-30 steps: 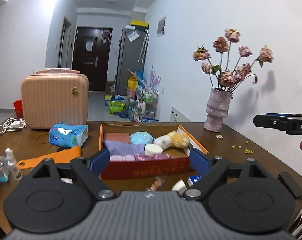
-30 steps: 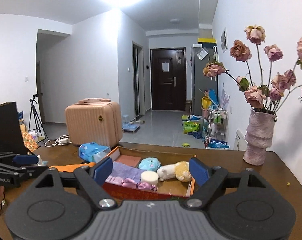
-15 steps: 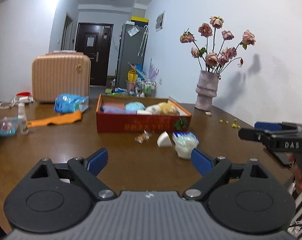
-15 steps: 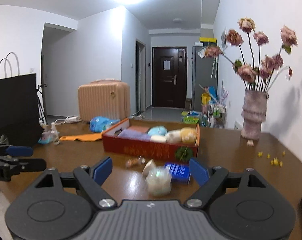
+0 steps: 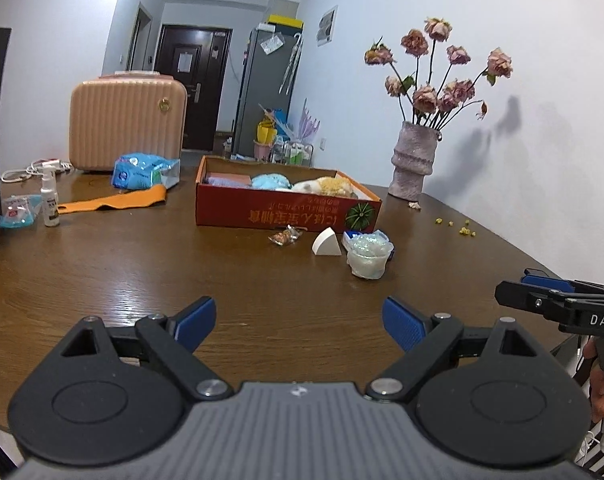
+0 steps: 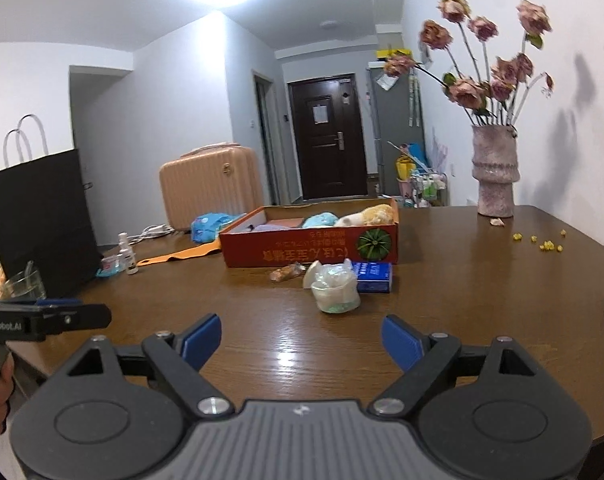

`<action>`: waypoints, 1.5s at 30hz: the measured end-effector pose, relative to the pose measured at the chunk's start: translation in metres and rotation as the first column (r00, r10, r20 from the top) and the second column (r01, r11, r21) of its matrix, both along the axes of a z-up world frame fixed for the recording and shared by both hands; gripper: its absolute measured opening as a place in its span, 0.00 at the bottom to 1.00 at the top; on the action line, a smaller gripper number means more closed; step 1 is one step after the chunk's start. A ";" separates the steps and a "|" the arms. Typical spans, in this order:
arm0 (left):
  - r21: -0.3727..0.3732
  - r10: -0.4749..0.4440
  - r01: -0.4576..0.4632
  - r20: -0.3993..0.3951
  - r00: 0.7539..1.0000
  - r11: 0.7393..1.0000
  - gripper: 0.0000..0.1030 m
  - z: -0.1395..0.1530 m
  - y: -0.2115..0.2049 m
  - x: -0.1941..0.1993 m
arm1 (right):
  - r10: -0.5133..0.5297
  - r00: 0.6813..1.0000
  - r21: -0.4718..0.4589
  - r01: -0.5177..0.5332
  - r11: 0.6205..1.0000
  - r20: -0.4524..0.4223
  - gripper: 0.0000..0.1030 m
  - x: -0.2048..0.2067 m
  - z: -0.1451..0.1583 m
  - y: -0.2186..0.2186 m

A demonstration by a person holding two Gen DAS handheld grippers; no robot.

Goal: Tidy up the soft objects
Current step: 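Withdraw both grippers from the box toward the blue tissue pack, then close both grippers on the blue tissue pack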

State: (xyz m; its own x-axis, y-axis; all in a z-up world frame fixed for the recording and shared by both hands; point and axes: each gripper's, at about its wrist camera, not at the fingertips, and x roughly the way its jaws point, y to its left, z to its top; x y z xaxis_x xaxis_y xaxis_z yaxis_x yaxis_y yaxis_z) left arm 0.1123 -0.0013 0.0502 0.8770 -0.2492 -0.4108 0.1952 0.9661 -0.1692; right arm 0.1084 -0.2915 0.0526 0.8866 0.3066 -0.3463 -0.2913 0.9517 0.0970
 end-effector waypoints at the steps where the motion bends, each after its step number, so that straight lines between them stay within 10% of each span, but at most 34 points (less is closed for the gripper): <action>1: -0.002 -0.005 0.005 -0.007 1.000 1.000 0.89 -0.001 -0.002 0.005 | -0.009 1.000 0.007 0.009 1.000 -0.008 0.84 0.006 -0.002 -0.003; 8: -0.033 -0.111 0.109 -0.071 0.991 0.993 0.83 0.005 -0.036 0.081 | -0.057 0.996 0.049 0.060 0.997 -0.062 0.80 0.065 -0.002 -0.028; 14: -0.137 -0.264 0.244 -0.157 0.952 0.960 0.31 0.009 -0.082 0.188 | -0.078 0.989 0.081 0.088 0.993 -0.122 0.67 0.149 -0.002 -0.048; 23: -0.145 -0.276 0.239 -0.335 0.901 0.960 0.30 -0.036 -0.122 0.311 | -0.048 0.968 0.153 0.087 0.984 -0.246 0.44 0.266 -0.031 -0.049; 34: -0.172 -0.269 0.222 -0.339 0.901 0.960 0.25 -0.053 -0.116 0.333 | -0.011 0.955 0.190 0.071 0.979 -0.296 0.25 0.296 -0.059 -0.040; 45: -0.138 -0.304 0.289 -0.100 0.947 0.947 0.25 0.027 -0.102 0.239 | -0.001 0.997 0.188 0.016 0.982 -0.077 0.21 0.203 0.016 -0.027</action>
State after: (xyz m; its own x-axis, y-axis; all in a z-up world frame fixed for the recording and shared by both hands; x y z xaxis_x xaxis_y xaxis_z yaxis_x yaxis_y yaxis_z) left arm 0.3518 -0.1036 0.0773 0.7026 -0.5441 -0.4585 0.4409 0.8387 -0.3196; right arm 0.3116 -0.3190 0.0684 0.8627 0.3653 -0.3496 -0.2682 0.9167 0.2962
